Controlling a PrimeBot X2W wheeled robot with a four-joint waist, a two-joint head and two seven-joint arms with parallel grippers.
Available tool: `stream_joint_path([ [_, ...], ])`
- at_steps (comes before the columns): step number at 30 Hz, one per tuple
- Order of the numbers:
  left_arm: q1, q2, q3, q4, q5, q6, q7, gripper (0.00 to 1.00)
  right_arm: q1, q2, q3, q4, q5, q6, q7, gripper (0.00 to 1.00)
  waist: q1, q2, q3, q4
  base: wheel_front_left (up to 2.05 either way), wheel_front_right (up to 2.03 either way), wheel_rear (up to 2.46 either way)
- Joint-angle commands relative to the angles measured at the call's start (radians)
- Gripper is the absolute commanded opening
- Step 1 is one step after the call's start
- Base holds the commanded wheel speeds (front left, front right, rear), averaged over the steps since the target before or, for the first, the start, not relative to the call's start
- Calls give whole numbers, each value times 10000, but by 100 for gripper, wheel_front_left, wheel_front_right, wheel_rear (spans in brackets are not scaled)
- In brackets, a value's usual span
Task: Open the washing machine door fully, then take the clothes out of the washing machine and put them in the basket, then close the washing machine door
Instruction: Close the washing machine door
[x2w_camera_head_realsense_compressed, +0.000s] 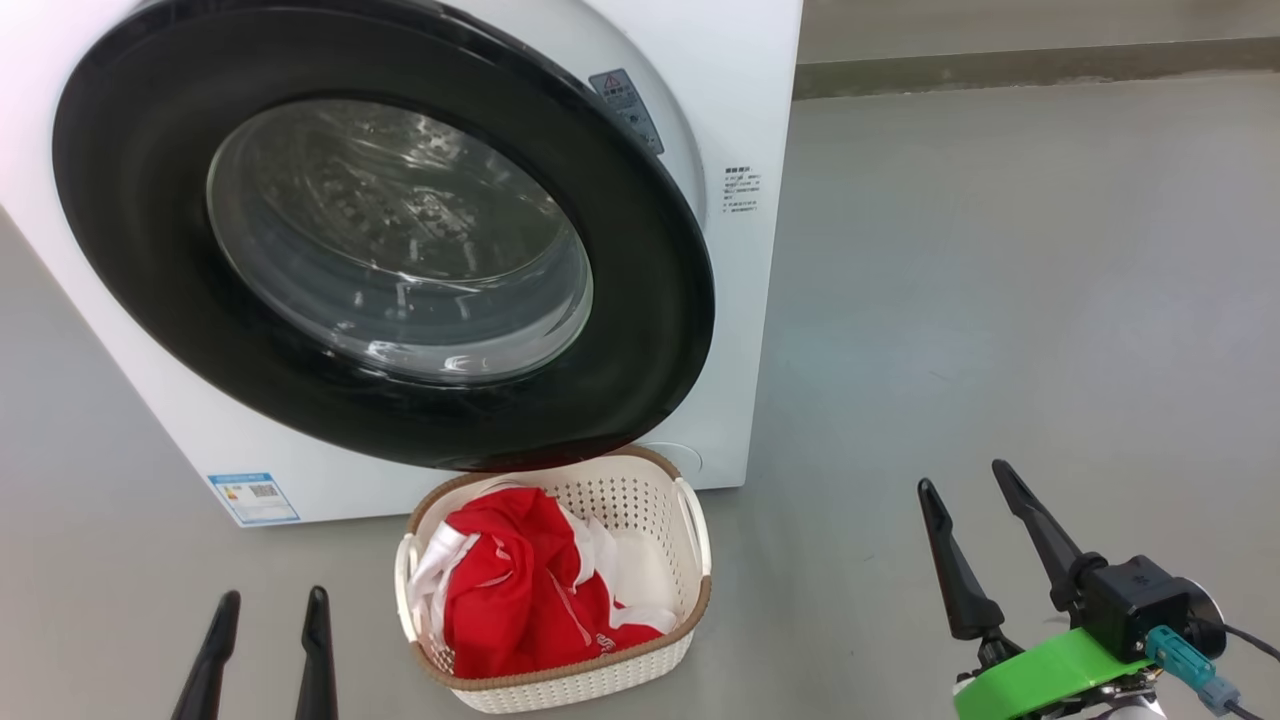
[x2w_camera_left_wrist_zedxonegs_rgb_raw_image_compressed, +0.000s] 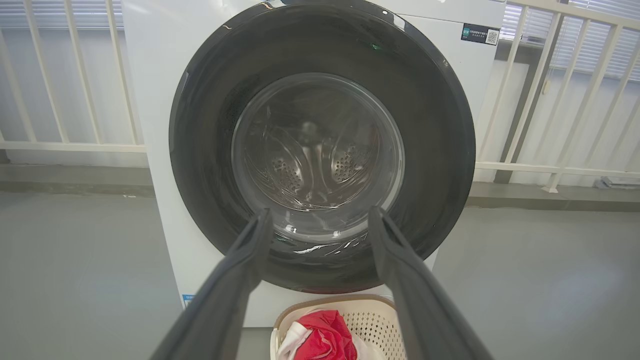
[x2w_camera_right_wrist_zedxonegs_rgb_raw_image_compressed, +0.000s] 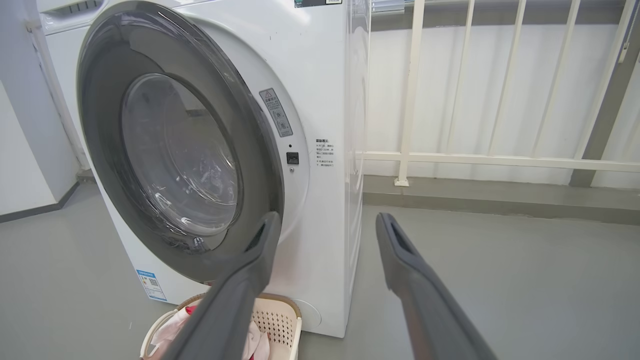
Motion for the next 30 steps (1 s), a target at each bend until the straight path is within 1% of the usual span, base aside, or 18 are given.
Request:
stream_joint_path([
  [1, -88, 4, 363, -101, 98, -28, -79, 100, -130, -39, 256, -285, -176, 62, -65, 100, 0, 0, -29, -28, 0, 0, 0],
  [12, -145, -125, 396, 437, 158, -181, -79, 100, -80, -39, 268, -275, -198, 62, -65, 100, 0, 0, -93, -66, 0, 0, 0],
  [22, -172, -172, 344, 596, 204, -283, -80, 100, -48, -39, 357, -178, -121, 62, -65, 100, 0, 0, -217, -15, 0, 0, 0],
  [23, -177, -176, 323, 594, 209, -299, -80, 100, -46, -39, 352, -153, -113, 62, -65, 90, 0, 0, -238, 21, 0, 0, 0],
  [25, -185, -187, 284, 573, 203, -331, -80, 100, -55, -39, 393, -68, -96, 62, -65, 40, 0, 0, -268, 108, 0, 0, 0],
  [26, -180, -193, 271, 556, 193, -345, -80, 100, -73, -39, 421, -24, -100, 62, -65, 20, 0, 0, -279, 147, 0, 0, 0],
  [27, -172, -199, 248, 537, 187, -361, -80, 100, -97, -39, 451, 10, -109, 62, -65, 7, 0, 0, -281, 198, 0, 0, 0],
  [28, -165, -204, 221, 513, 187, -375, -80, 100, -130, -39, 498, 46, -113, 62, -65, 0, 0, 0, -274, 253, 0, 0, 0],
  [30, -166, -214, 157, 471, 188, -400, -80, 100, -211, -39, 561, 110, -130, 62, -65, 0, 0, 0, -261, 375, 0, 0, 0],
])
